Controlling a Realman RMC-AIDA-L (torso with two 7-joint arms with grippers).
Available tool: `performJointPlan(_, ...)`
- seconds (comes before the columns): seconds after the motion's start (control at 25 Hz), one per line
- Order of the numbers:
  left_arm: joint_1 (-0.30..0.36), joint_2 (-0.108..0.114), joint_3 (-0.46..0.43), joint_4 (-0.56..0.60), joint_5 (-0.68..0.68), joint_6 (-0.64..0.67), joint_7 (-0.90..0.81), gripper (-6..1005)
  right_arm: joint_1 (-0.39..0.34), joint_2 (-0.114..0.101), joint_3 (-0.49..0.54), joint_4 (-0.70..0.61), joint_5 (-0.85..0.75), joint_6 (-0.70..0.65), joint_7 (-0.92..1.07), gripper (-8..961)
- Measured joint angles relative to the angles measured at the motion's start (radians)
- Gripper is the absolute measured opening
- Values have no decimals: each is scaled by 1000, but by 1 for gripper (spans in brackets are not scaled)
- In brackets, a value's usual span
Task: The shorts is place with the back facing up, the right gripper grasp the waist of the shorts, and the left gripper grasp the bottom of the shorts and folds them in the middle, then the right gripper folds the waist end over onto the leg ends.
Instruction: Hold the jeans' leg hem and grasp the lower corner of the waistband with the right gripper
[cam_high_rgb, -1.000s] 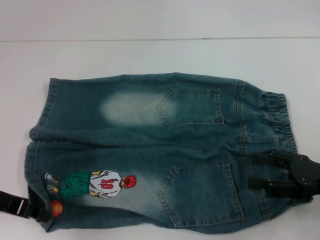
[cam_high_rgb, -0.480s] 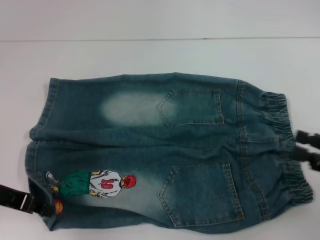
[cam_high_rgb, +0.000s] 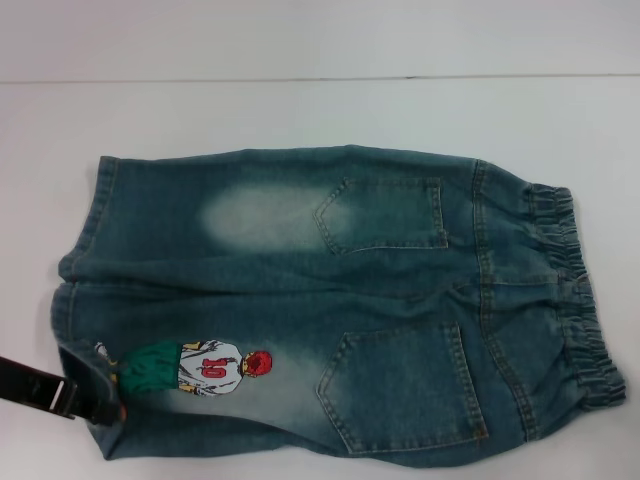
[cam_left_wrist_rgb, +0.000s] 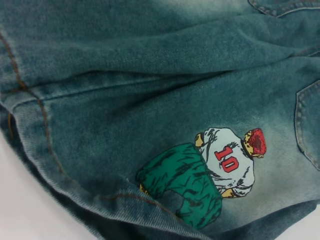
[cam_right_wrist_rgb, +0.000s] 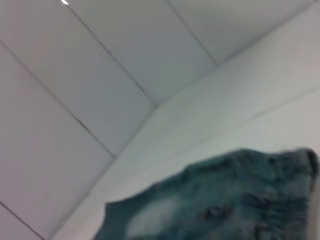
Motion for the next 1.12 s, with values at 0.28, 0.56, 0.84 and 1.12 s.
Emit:
performJointPlan(0.28, -4, 0, 2, -4, -1, 0, -2, 57, 1, 7, 13, 37, -53, 71, -1, 943)
performJointPlan(0.56, -9, 0, 2, -17, -1, -1, -2, 56, 26, 15, 4, 38, -96, 107, 16, 943)
performJointPlan(0.84, -18, 0, 3, -34, -1, -7, 0, 55, 45, 16, 3, 39, -140, 104, 24, 942)
performJointPlan(1.12, -20, 0, 3, -29, -5, -2, 0, 54, 68, 16, 3, 39, -180, 101, 37, 943)
